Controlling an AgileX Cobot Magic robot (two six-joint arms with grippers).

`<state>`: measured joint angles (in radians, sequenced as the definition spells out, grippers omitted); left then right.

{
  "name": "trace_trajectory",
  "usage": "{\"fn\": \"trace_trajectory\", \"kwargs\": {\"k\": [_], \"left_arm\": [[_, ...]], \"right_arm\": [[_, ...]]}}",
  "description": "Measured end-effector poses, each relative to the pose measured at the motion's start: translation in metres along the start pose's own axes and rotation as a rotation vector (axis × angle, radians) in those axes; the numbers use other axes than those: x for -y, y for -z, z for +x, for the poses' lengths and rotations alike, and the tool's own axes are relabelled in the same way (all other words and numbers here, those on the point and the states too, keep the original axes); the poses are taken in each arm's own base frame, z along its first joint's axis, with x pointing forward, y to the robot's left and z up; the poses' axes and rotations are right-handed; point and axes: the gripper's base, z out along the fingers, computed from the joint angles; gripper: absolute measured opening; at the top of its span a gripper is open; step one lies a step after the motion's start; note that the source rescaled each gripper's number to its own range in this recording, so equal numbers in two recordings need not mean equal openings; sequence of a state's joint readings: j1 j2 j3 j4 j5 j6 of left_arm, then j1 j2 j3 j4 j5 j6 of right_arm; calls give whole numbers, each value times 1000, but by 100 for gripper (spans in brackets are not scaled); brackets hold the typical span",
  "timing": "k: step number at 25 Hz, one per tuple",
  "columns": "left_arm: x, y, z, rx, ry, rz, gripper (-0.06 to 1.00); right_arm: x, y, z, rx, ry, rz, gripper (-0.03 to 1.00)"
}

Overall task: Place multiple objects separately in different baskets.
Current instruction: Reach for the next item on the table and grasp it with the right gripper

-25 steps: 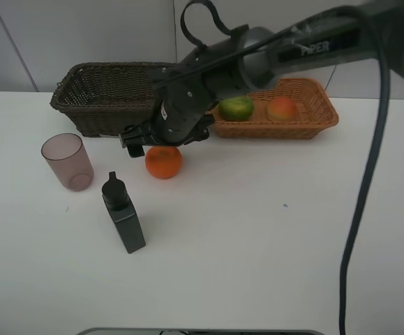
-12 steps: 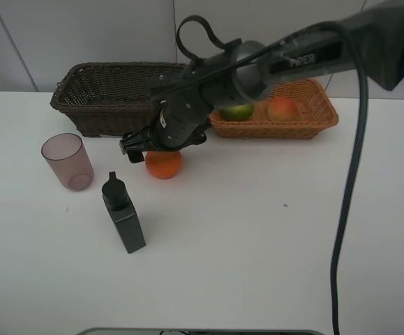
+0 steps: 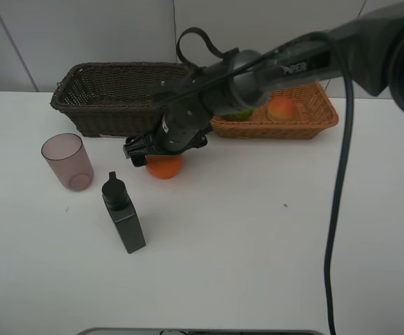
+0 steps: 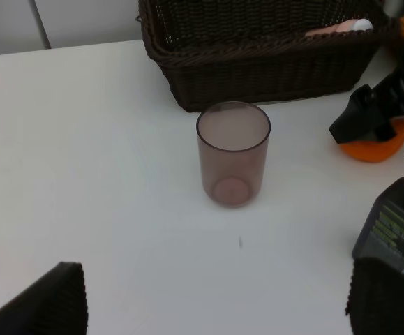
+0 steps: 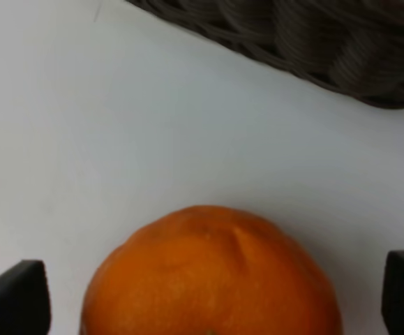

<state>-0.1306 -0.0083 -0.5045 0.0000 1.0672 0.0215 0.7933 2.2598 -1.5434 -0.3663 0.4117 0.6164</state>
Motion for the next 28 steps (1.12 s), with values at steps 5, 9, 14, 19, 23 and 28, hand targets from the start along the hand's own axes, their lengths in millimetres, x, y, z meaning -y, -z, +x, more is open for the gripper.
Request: {"fn": "trace_trajectory", "kwargs": {"k": [5,9,14,19,23,28], "left_arm": [[0,0,0,0,0,0,96],[0,0,0,0,0,0,96],[0,0,0,0,0,0,96],[0,0,0,0,0,0,96],[0,0,0,0,0,0,96],[0,0,0,0,0,0,96]], "right_arm": [[-1,-5,3,-1,2,-5,100],[-1,-11,6,-10,4,-5,100],[-1,-14,8,-12,5,-6,100],[-1,-14,7,-7,5,-9,89],[-1,-14,7,-10,6,-7,62],[-1,-14,8,-12,8,-6,62]]}}
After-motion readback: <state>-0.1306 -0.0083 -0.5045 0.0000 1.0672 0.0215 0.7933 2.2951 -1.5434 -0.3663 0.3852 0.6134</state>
